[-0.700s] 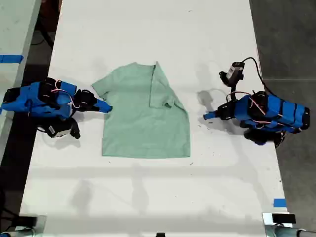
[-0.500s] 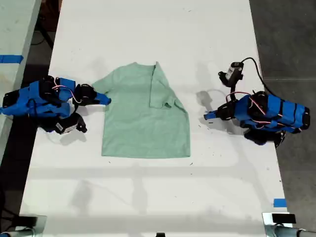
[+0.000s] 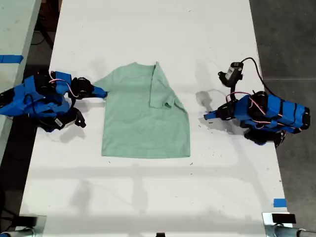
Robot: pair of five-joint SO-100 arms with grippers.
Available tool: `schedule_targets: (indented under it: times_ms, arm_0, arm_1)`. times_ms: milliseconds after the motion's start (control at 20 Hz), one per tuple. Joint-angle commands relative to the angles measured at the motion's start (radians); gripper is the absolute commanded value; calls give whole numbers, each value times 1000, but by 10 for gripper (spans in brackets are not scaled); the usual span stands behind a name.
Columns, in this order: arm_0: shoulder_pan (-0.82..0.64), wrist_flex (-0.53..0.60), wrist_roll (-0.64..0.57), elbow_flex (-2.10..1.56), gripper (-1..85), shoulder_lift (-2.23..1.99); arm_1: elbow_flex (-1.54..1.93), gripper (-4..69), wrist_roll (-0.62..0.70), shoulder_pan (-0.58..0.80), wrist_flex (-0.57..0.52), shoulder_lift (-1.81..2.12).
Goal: Fold t shirt
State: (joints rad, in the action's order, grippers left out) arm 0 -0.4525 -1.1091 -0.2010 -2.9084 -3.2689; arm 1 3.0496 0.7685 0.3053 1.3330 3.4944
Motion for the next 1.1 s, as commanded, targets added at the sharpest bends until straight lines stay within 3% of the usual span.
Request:
schedule_targets:
  times_ms: [0,200,350,550,600,650,1050]
  arm_0:
    - [-123,-32,-81,313,-3,448]
    - [-357,-37,-258,558,-3,859]
    - [-500,-17,-296,578,-3,1029]
    - [-551,-8,-281,555,35,1048]
    - [-548,-6,-261,532,145,1045]
    - [-540,5,-236,494,204,1032]
    - [-552,230,-272,347,133,1200]
  arm_1:
    - [58,110,14,11,2,9]
    - [58,110,14,11,2,9]
    - [58,110,14,11,2,9]
    - [58,110,14,11,2,9]
    - [58,110,14,11,2,9]
    - [58,110,14,11,2,9]
    - [58,110,14,11,2,9]
